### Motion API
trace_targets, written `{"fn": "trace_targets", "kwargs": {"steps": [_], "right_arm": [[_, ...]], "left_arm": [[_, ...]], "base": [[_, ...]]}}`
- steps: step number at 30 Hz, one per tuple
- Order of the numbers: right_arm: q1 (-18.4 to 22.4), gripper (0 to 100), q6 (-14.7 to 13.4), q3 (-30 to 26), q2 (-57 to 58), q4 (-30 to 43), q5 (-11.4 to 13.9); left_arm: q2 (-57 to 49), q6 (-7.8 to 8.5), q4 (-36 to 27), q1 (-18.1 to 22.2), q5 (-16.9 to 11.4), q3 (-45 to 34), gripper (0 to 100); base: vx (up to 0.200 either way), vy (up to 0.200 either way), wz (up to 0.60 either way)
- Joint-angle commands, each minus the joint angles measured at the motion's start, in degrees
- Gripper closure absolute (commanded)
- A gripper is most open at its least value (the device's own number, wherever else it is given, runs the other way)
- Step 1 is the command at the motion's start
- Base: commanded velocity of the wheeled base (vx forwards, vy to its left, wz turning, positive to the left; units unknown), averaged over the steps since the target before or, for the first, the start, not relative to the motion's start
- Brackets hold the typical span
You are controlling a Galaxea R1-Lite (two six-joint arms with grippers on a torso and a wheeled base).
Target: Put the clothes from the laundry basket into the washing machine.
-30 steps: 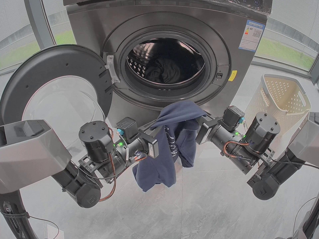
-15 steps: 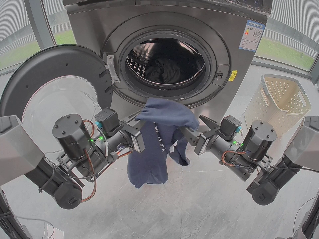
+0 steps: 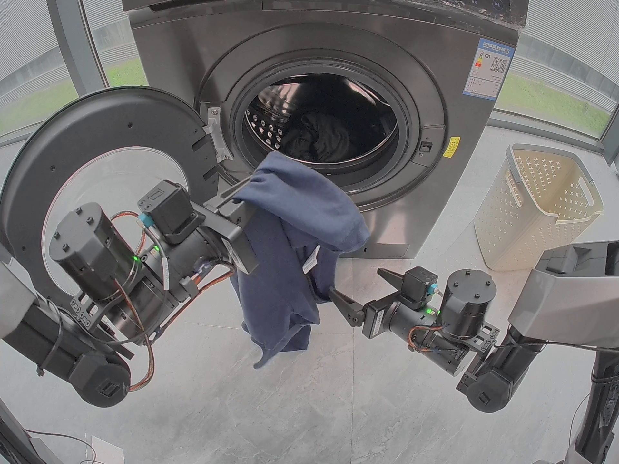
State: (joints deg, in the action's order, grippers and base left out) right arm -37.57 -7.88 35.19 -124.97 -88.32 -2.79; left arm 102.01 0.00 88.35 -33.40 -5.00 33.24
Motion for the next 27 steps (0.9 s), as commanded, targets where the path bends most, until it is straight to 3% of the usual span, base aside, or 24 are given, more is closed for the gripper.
{"fn": "trace_targets", "kwargs": {"steps": [1, 12, 27], "right_arm": [[-0.13, 0, 0.14, 0.05, -2.83, -0.01, 0.07], [0.13, 0, 0.05, 0.58, -5.20, -0.01, 0.07], [1.18, 0, 0.40, 12.09, -8.89, -0.01, -0.20]], "left_arm": [[-2.52, 0.00, -0.28, 0.09, -0.01, 0.59, 100], [-2.69, -0.18, -0.10, 0.00, -0.01, 0.68, 100], [-3.84, -0.70, 0.07, -0.08, -1.15, -0.02, 100]], "base": [[0.000, 0.000, 0.00], [0.000, 0.000, 0.00], [0.000, 0.000, 0.00]]}}
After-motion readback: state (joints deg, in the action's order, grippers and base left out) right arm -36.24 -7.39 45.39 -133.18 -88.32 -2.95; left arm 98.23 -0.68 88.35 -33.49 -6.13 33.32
